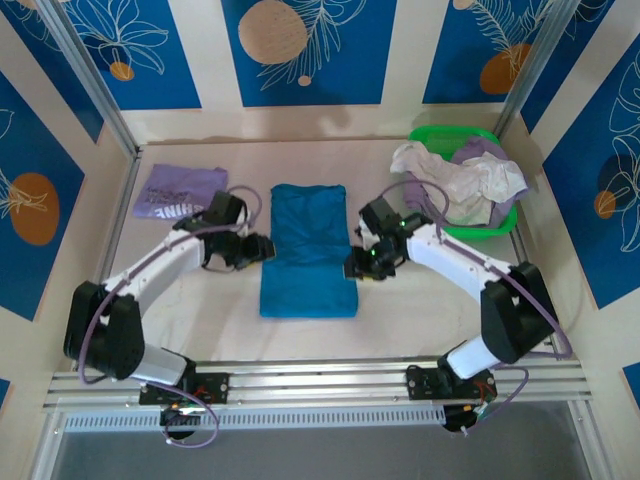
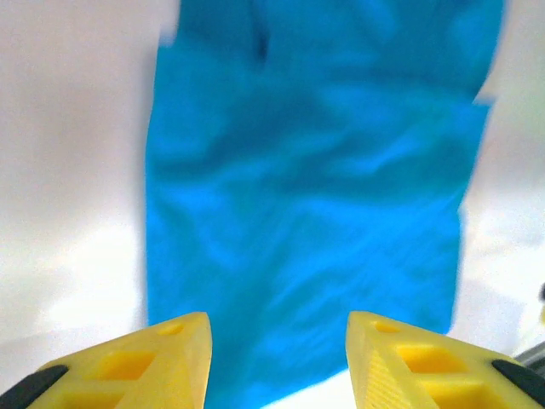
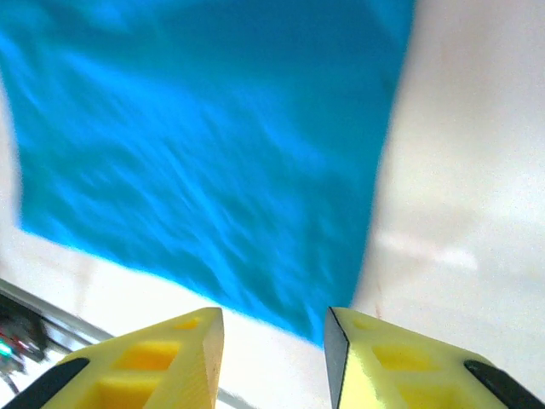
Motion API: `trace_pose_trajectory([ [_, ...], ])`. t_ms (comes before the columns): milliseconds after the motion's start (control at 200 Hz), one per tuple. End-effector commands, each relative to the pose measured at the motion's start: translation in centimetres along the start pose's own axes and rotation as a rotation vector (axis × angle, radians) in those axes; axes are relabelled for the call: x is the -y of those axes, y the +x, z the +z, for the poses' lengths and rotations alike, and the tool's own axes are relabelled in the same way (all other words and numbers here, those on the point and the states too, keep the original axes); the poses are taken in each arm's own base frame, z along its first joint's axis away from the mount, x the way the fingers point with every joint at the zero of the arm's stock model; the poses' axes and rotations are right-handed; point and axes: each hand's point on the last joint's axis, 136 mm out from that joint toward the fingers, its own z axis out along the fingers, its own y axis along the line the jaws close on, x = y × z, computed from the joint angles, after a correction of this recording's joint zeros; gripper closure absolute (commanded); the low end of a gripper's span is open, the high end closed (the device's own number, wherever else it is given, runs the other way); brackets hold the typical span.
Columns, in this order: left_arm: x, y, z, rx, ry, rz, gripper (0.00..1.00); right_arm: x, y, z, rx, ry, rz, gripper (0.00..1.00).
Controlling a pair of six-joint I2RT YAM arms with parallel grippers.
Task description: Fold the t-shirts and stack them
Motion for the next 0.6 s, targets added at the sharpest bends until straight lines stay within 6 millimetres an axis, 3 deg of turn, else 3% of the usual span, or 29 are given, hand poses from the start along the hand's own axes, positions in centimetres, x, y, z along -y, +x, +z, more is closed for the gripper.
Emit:
trace_pose_trajectory([
  [0, -2.1, 4.0, 0.5, -0.049, -0.064, -0.014, 0.54, 1.5, 2.5, 0.0, 0.006, 0.043, 0.048, 0.61],
  [185, -4.4, 7.4, 2.2, -0.077, -0.079, -0.061, 0.54, 2.0, 4.8, 1.8, -0.028, -0.015, 0.074, 0.61],
  [595, -4.7, 9.4, 4.6, -0.102, 0.003, -0.119, 0.58, 0.8, 5.3, 4.9, -0.081, -0.117, 0.095, 0.61],
])
